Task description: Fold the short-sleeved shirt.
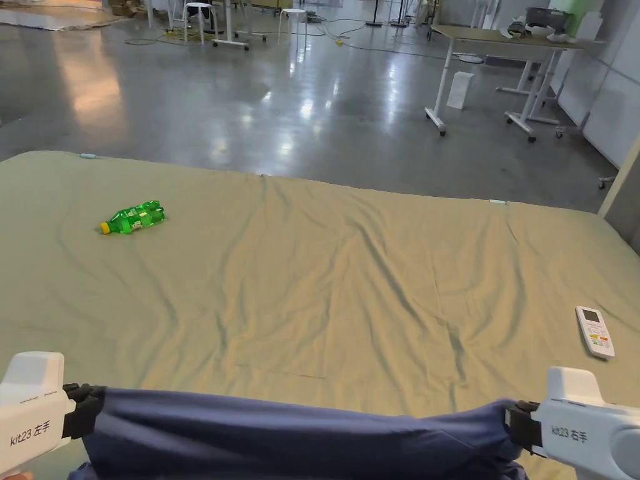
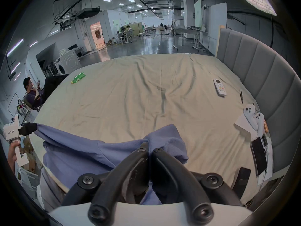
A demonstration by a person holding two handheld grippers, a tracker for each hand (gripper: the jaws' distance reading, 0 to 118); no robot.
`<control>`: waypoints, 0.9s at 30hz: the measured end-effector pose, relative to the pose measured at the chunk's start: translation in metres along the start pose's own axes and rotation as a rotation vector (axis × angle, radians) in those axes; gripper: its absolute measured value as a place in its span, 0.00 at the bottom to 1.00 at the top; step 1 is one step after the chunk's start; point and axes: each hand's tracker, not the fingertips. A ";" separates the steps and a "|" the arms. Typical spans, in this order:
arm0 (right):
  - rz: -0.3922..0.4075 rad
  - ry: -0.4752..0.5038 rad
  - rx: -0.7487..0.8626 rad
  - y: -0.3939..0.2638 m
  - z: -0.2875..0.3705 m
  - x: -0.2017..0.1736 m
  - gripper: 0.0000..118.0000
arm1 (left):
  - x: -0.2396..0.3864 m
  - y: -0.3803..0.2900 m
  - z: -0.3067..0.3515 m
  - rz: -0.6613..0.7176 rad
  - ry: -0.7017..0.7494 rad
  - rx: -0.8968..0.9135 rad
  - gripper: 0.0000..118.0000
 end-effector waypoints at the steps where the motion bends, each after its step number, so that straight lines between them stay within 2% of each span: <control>1: -0.001 -0.001 0.000 -0.007 0.010 -0.004 0.01 | -0.001 -0.005 0.005 -0.003 -0.003 -0.001 0.03; 10: 0.032 -0.023 -0.088 -0.072 0.044 -0.008 0.01 | -0.015 -0.066 0.035 0.043 -0.031 -0.073 0.03; 17: 0.037 -0.060 -0.248 -0.126 0.019 -0.004 0.01 | -0.016 -0.111 0.023 0.032 -0.011 -0.201 0.03; 22: 0.037 -0.066 -0.298 -0.143 -0.003 -0.004 0.01 | -0.015 -0.128 0.002 0.010 0.003 -0.302 0.03; 27: 0.042 -0.081 -0.301 -0.148 -0.018 -0.008 0.02 | -0.008 -0.130 -0.009 -0.019 0.030 -0.309 0.03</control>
